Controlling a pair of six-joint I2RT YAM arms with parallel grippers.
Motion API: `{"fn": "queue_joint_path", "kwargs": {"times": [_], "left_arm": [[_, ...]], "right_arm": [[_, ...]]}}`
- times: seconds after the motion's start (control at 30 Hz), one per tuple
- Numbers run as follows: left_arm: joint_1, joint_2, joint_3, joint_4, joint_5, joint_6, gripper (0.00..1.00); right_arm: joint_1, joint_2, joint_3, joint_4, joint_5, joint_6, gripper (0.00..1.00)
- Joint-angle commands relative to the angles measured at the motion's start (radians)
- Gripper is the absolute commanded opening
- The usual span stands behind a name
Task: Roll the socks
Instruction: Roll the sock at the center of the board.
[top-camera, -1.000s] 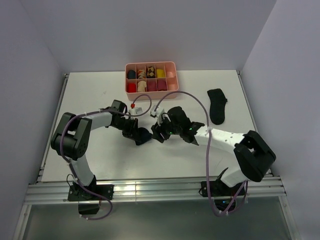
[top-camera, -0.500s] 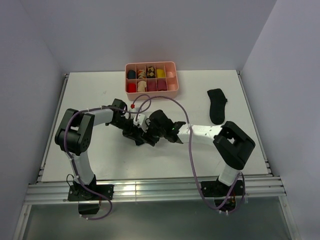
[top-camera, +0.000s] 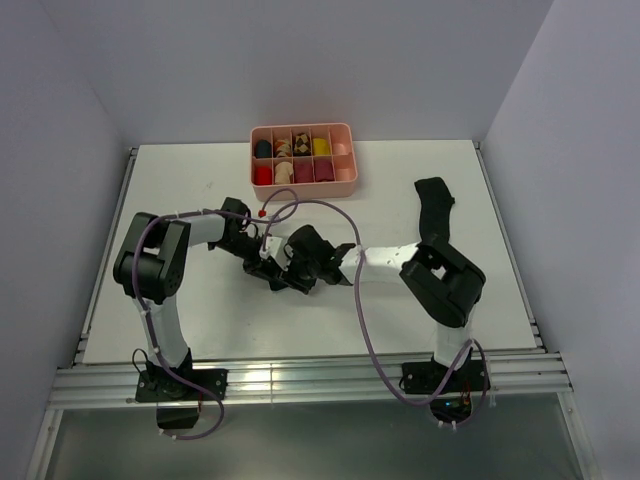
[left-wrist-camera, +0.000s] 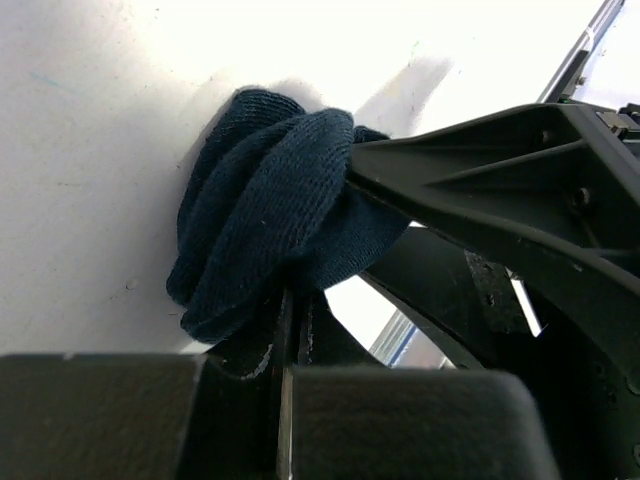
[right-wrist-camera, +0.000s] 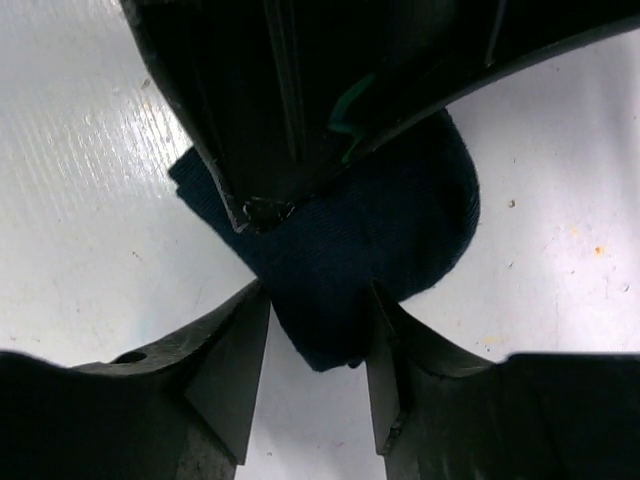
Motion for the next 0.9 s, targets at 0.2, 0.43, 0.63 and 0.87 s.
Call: {"fn": "queue_joint_path", "kwargs": {"times": [0.2, 0.43, 0.63, 0.87], "left_arm": [[0.003, 0.046, 0.025, -0.013, -0.04, 0.069, 0.02], [0.003, -0.132, -0.027, 0.151, -0.264, 0.03, 0.17], [0.003, -0.366, -0.154, 0.351, -0.514, -0.033, 0.3], [0.009, -0.567, -0.303, 0.475, -0.821, -0.119, 0.34]], "right_arm": [[0.012, 0.051, 0.066, -0.073, -0.085, -0.022, 0.18], [-0.031, 0.076, 0.156, -0.307, -0.22, -0.028, 0.0], [-0.054, 0.099, 0.196, -0.396, -0.262, -0.011, 0.0], [-0.074, 0.146, 0.259, -0.474, -0.297, 0.0, 0.0]]}}
